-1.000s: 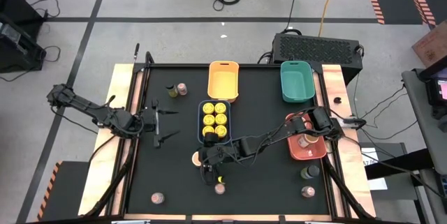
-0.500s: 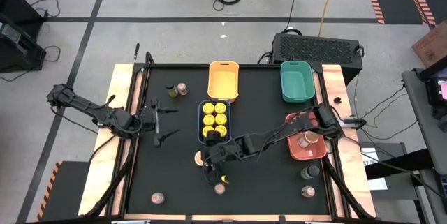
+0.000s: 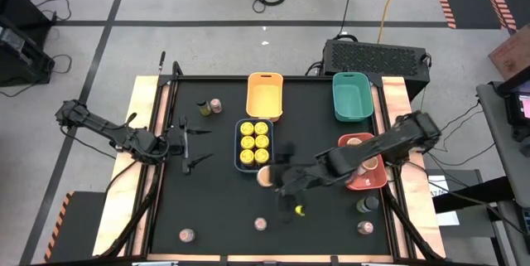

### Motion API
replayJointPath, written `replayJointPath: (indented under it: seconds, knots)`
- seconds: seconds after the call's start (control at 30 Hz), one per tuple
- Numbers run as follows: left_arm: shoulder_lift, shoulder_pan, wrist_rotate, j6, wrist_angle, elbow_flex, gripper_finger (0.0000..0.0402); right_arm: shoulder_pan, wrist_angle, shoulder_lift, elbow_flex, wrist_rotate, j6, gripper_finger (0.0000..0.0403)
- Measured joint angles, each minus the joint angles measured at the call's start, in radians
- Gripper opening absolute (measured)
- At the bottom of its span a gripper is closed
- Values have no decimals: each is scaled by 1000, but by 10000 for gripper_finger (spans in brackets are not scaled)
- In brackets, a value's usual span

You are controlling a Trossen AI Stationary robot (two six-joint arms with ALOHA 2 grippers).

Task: Sort spices by type
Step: Put the gold seasoning bottle into the orange bin

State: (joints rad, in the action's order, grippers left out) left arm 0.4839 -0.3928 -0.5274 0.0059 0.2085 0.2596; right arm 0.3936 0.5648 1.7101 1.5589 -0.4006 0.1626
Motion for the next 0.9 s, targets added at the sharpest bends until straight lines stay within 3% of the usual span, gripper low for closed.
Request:
replayJointPath:
  seconds: [0.17, 0.37, 0.67, 0.9]
  knots:
    - [3, 0, 0, -1, 16, 0, 363, 48, 230, -108, 1, -144, 169, 268]
    - [78, 6, 0, 4, 174, 0, 363, 124, 508, -165, 1, -280, 427, 268]
    - [217, 87, 8, -13, 203, 0, 363, 258, 852, -167, -24, -288, 903, 269]
    - [223, 131, 104, -52, 205, 16, 363, 360, 1002, -166, -175, -271, 1285, 269]
